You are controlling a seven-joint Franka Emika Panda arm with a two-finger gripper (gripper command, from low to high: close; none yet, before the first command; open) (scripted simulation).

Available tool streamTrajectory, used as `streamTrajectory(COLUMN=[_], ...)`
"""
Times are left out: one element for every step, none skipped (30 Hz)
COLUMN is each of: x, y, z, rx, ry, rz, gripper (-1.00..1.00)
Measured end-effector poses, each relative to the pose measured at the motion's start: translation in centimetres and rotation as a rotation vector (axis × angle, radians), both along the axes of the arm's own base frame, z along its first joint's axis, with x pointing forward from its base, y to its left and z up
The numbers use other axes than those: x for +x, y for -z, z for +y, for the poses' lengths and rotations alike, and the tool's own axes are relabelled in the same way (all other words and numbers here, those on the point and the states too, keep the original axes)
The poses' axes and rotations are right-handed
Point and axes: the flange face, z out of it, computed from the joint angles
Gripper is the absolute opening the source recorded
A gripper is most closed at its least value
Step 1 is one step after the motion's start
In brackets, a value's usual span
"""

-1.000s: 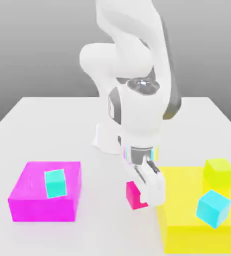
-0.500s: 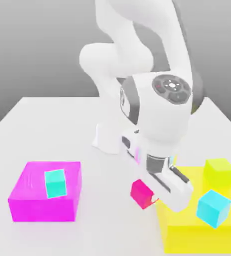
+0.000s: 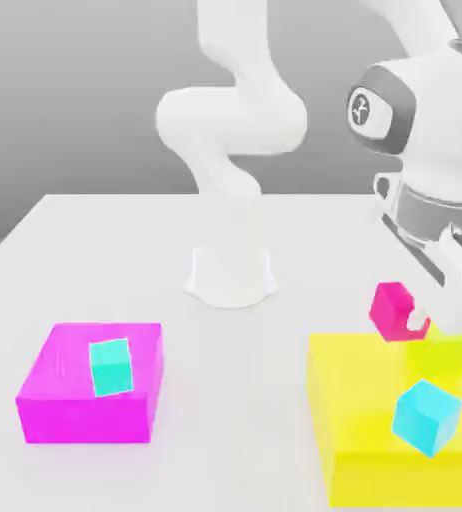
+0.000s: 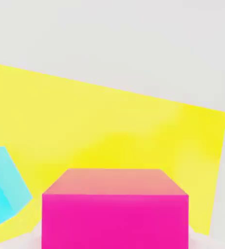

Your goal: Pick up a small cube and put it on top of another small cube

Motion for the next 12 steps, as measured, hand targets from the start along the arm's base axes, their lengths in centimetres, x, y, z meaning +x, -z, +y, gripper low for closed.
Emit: streamTrajectory(x=[-0.7, -1.5, -2.0, -2.1, -2.1, -2.1, -2.2, -2.2, -2.4, -2.5, -2.5, -2.5], y=[-0.6, -1.5, -1.4, -0.9, 0.0, 0.9, 1.8, 2.8, 3.6, 4.1, 4.1, 4.1], z=[0.8, 2.1, 2.7, 3.0, 3.1, 3.1, 3.2, 3.2, 3.3, 3.4, 3.4, 3.4], rx=[0.014, 0.031, 0.036, 0.035, 0.033, 0.031, 0.031, 0.034, 0.039, 0.044, 0.044, 0.044], ry=[0.038, 0.063, 0.078, 0.086, 0.091, 0.093, 0.094, 0.092, 0.09, 0.088, 0.088, 0.088], rz=[-0.017, -0.024, -0.027, -0.028, -0.028, -0.029, -0.029, -0.029, -0.029, -0.029, -0.029, -0.029], gripper=[-1.0, -1.0, -1.0, -1.0, -1.0, -1.0, -1.0, -1.0, -1.0, 1.0, 1.0, 1.0])
